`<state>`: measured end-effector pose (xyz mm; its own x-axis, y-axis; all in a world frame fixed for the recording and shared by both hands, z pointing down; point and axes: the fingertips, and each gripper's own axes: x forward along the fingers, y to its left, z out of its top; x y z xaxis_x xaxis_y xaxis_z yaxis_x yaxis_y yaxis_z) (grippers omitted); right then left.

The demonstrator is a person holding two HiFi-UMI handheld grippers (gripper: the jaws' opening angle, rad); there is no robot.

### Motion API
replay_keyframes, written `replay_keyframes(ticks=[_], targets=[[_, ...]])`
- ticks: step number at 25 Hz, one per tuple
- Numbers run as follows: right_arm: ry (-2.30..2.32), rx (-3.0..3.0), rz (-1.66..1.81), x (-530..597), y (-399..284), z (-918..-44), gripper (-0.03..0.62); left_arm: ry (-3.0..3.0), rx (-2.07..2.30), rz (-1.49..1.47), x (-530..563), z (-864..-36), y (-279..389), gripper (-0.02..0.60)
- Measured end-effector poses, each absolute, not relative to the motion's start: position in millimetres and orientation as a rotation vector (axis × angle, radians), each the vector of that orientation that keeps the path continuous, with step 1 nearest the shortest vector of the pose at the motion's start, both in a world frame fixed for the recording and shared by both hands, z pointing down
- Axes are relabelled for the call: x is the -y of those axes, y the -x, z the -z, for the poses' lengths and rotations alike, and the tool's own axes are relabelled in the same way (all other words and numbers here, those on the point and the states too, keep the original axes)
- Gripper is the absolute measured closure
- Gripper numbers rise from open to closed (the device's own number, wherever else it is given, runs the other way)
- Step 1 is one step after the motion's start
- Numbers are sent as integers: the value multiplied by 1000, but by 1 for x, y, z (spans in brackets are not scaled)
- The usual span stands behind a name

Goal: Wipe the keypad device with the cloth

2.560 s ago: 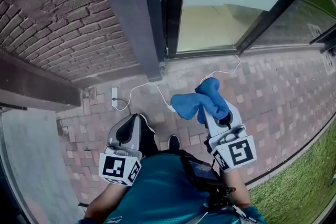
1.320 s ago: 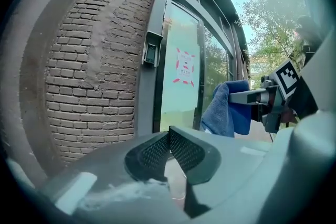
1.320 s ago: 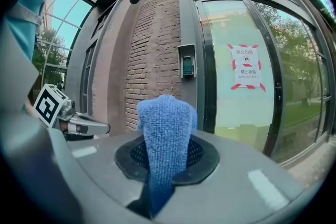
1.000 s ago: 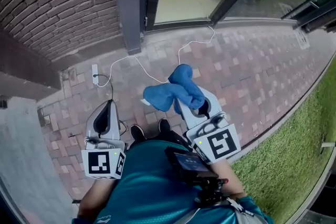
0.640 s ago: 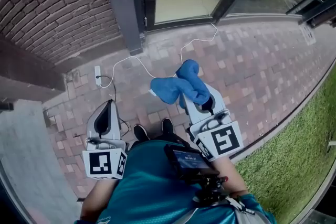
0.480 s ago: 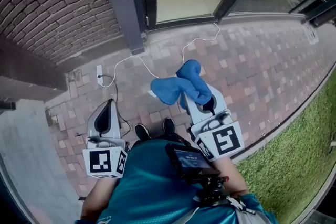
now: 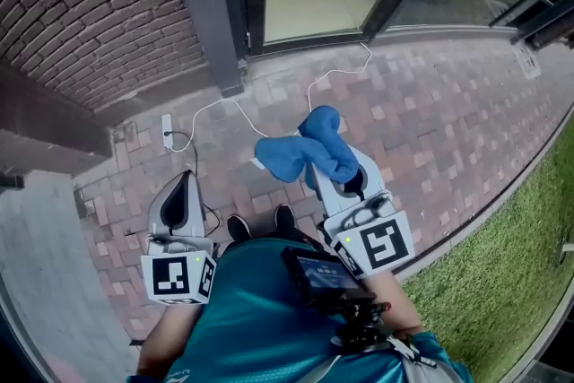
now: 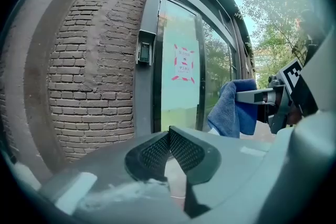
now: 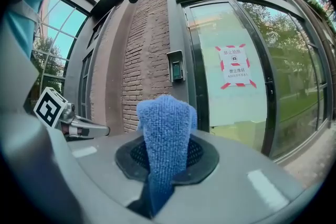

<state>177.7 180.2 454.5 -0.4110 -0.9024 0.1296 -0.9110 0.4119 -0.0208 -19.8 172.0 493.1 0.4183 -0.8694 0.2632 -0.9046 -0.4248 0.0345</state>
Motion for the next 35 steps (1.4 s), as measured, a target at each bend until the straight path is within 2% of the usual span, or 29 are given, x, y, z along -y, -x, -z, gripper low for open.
replay_keyframes(ticks=[35], targets=[[-1617, 2556, -131, -203, -154, -455, 551, -2503, 1558, -282, -188, -496, 31, 588]])
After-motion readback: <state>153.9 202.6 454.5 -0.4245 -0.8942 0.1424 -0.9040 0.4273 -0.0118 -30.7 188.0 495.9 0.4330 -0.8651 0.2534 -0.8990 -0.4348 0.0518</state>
